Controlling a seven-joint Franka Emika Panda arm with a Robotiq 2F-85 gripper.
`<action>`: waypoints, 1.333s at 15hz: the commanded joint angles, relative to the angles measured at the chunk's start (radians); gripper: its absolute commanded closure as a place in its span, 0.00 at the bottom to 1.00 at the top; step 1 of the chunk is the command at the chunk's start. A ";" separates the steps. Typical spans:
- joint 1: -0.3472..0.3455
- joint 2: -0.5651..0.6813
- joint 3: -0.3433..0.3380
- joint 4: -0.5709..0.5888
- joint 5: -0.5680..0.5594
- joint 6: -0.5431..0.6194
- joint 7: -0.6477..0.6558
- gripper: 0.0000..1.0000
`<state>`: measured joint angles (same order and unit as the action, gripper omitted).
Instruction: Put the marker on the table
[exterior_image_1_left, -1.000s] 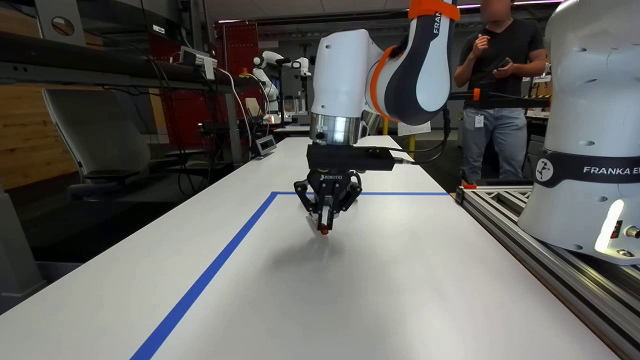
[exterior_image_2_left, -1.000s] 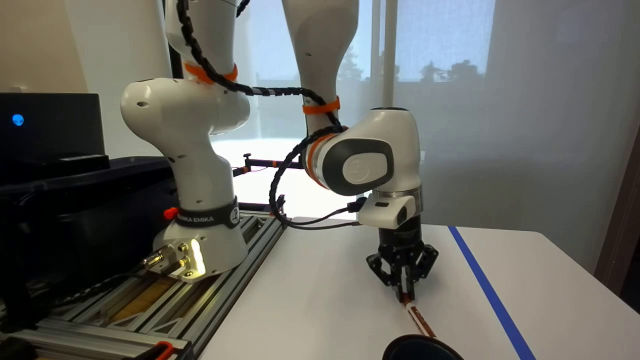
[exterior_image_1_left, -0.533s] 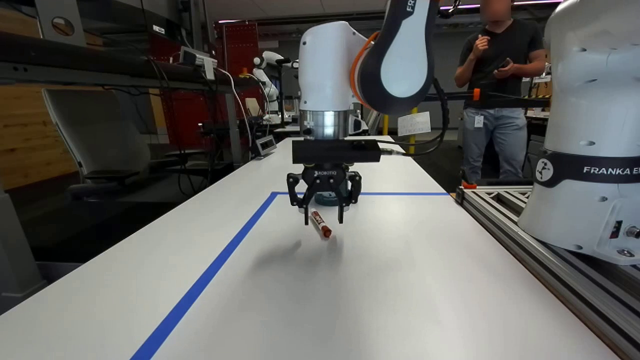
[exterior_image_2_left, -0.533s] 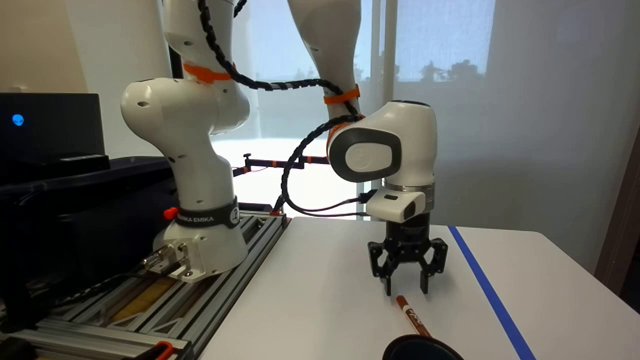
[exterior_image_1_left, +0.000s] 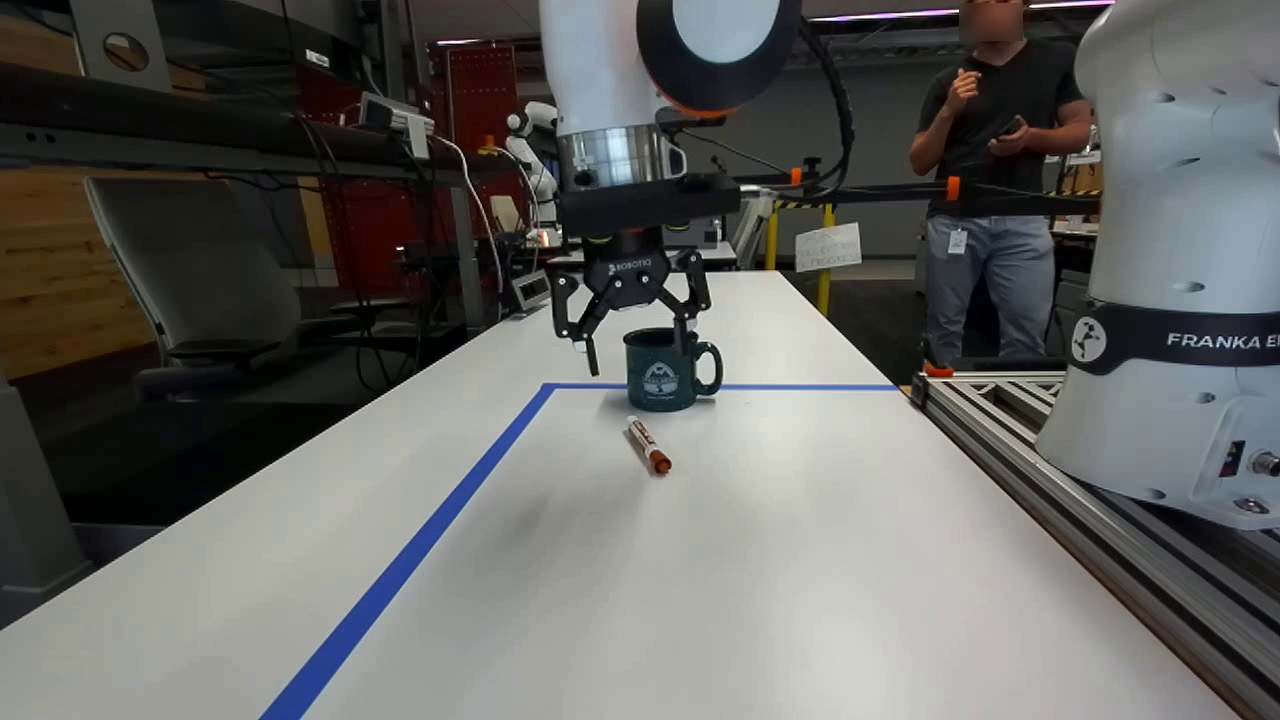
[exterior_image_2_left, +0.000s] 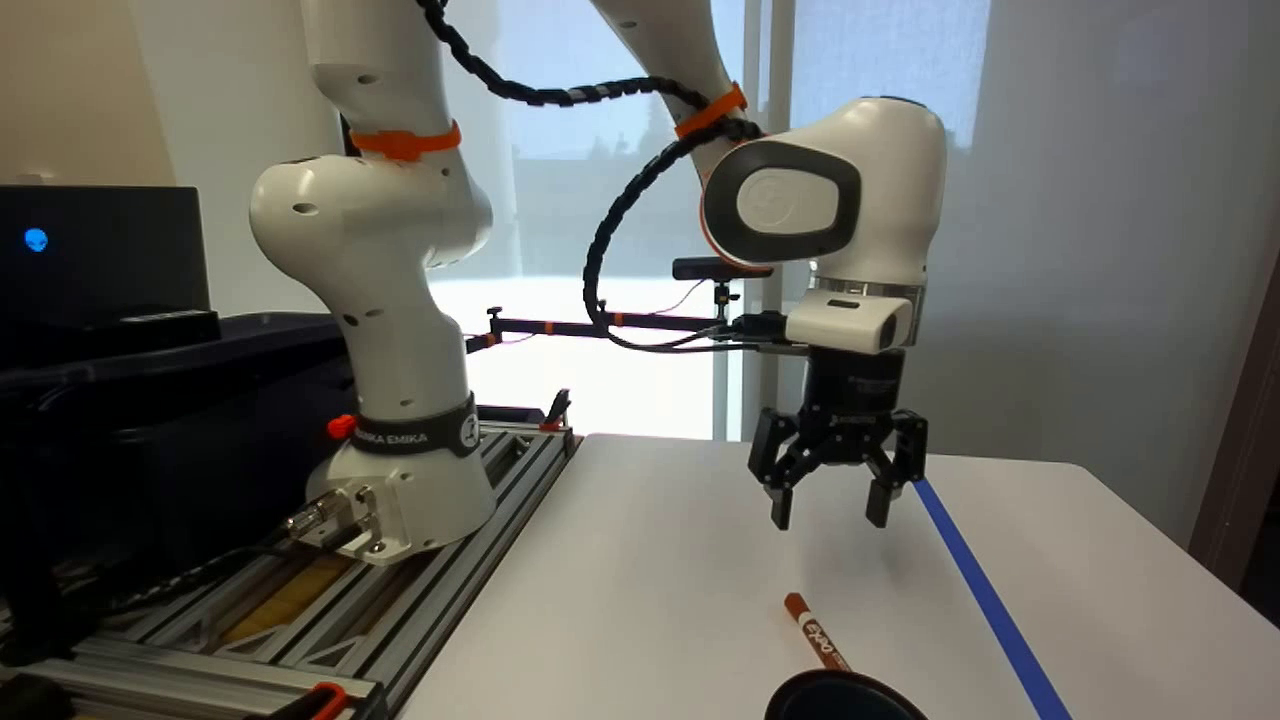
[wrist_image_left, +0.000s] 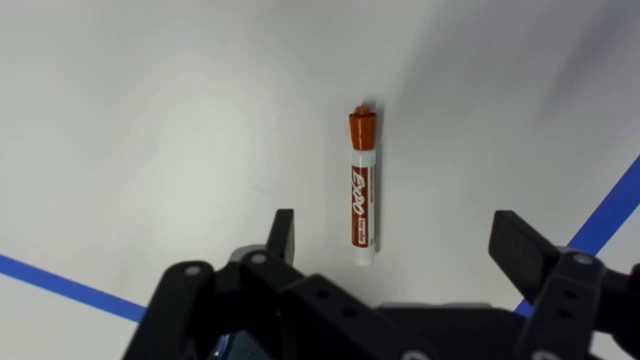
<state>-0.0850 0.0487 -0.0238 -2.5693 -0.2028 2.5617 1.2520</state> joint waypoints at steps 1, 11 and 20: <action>0.009 -0.027 -0.027 0.047 -0.027 -0.113 -0.182 0.00; 0.012 -0.009 -0.044 0.059 -0.043 -0.092 -0.256 0.00; 0.012 -0.009 -0.044 0.059 -0.043 -0.092 -0.257 0.00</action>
<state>-0.0850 0.0406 -0.0562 -2.5117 -0.2482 2.4723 0.9971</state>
